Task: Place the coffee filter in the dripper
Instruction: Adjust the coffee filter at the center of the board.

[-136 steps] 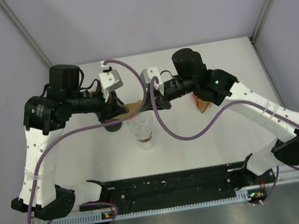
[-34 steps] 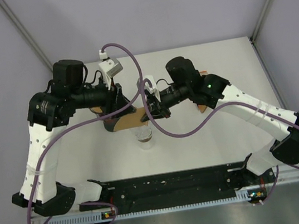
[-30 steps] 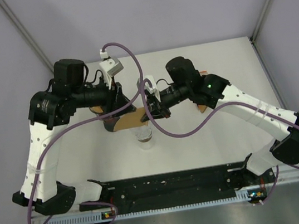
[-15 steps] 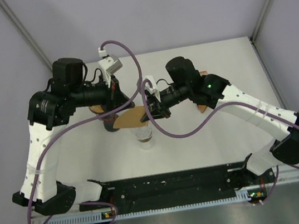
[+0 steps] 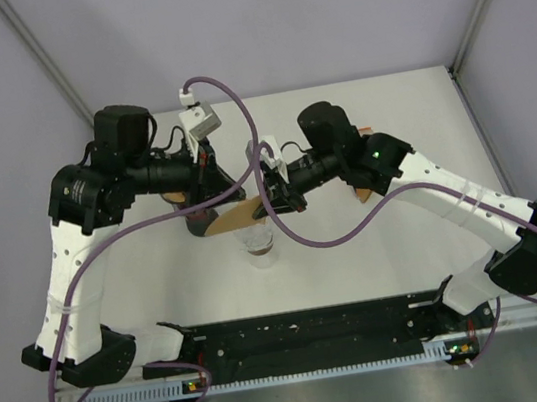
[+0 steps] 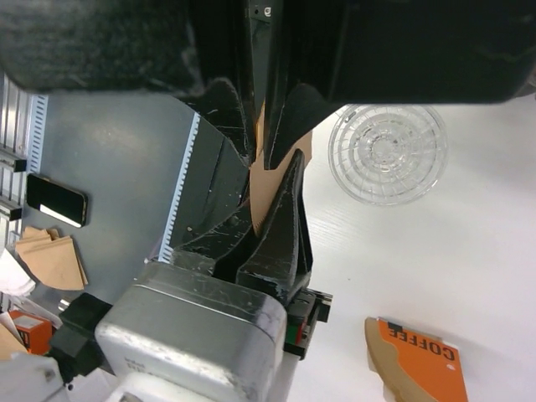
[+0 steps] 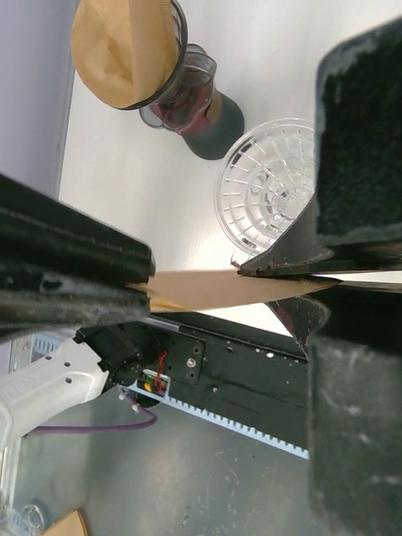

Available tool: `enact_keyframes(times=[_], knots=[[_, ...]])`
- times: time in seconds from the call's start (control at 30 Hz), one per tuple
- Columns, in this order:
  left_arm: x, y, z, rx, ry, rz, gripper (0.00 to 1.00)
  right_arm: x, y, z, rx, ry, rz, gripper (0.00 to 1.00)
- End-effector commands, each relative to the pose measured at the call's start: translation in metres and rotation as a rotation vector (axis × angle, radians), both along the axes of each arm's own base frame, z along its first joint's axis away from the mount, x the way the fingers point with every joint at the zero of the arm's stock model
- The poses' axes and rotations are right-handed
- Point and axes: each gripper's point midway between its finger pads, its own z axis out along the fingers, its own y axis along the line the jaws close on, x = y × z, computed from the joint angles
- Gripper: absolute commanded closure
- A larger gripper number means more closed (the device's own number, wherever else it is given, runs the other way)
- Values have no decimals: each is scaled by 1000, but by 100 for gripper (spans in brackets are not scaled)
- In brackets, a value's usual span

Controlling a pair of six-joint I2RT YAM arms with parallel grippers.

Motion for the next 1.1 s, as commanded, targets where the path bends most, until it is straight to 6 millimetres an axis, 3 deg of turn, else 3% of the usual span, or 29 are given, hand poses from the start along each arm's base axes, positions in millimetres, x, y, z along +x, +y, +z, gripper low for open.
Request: enact_keyframes(times=[0.0, 0.43, 0.57, 0.67, 0.73, 0.83, 0.93, 1.07], knots=[[-18, 0, 3, -19, -20, -75, 85, -3, 3, 24, 51, -50, 11, 100], [-36, -4, 0, -30, 0, -156, 82, 22, 4, 30, 48, -78, -139, 100], [-30, -3, -4, -7, -8, -128, 81, 23, 4, 34, 62, -83, -146, 100], [-24, -3, 7, -24, -32, -87, 80, 30, 2, 38, 79, -110, -191, 100], [-11, -1, 24, -47, -67, -4, 73, 54, -4, 46, 113, -151, -348, 100], [25, 12, 48, -71, -120, 206, 64, 87, -22, 64, 200, -315, -619, 100], [47, 22, 67, -102, -150, 346, 56, 98, -49, 105, 340, -560, -872, 100], [49, 19, 94, -215, -120, 383, 45, 100, -74, 139, 425, -759, -1079, 100]])
